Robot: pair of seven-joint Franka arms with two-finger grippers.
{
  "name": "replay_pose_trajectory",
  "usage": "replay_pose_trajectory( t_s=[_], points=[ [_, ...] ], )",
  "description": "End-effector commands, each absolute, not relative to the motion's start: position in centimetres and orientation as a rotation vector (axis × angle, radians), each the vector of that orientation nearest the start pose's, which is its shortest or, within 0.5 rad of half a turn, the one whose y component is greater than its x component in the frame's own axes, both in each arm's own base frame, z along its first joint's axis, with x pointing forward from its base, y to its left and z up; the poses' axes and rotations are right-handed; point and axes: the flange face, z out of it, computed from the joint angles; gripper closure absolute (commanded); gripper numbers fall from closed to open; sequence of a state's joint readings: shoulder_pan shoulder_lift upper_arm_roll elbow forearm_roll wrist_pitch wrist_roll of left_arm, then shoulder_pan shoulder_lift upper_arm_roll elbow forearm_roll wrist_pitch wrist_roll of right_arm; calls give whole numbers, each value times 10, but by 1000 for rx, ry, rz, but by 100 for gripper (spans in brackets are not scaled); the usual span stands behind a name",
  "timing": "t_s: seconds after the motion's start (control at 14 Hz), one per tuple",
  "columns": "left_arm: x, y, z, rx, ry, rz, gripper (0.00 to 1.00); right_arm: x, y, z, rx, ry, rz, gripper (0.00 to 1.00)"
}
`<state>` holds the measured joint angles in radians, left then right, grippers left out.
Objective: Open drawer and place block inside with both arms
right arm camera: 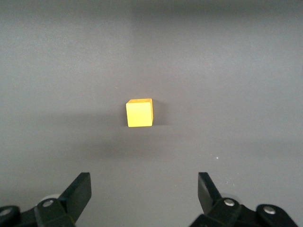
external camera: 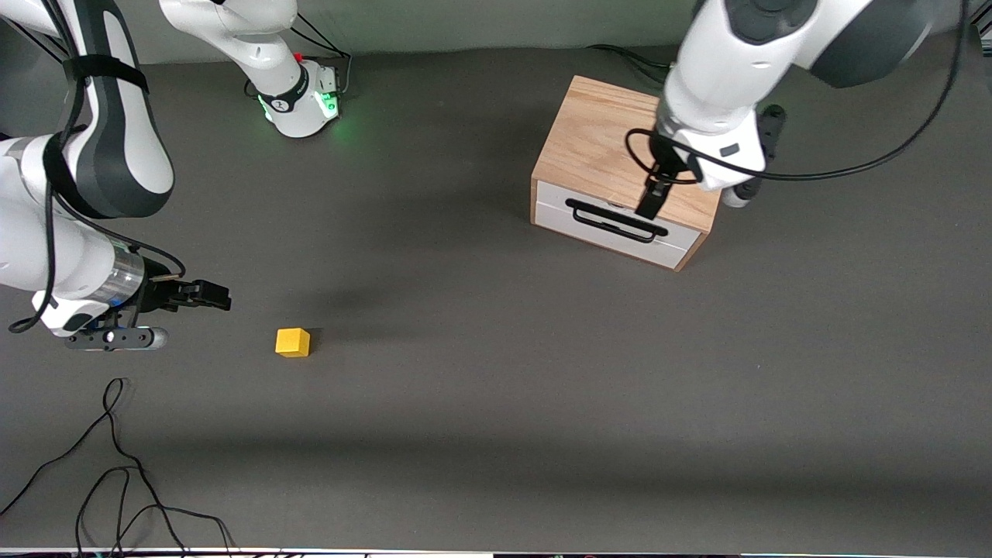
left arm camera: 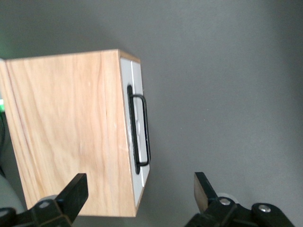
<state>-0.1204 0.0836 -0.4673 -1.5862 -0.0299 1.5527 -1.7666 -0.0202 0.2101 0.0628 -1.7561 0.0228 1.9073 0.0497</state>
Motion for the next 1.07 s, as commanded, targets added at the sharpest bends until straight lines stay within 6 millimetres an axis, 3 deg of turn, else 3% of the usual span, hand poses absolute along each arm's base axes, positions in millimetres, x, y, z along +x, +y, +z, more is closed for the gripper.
replay_pose_trajectory(
  t_s=[0.0,0.29,0.71,0.86,1.0],
  points=[
    [479,-324,567,-2464,-1787,164,0,607,36,432,-3122,22,57,0],
    [492,-319,521,-2397,-1758,235,0,617,36,370,-3117,29,-17,0],
    [513,-320,418,-2373,-1740,253,0,621,37,277,-3109,38,-67,0],
    [520,-321,385,-2359,-1711,260,0,620,36,254,-3105,53,-69,0],
    [525,-321,371,-2358,-1709,261,0,618,38,237,-3100,108,-62,0]
  ],
)
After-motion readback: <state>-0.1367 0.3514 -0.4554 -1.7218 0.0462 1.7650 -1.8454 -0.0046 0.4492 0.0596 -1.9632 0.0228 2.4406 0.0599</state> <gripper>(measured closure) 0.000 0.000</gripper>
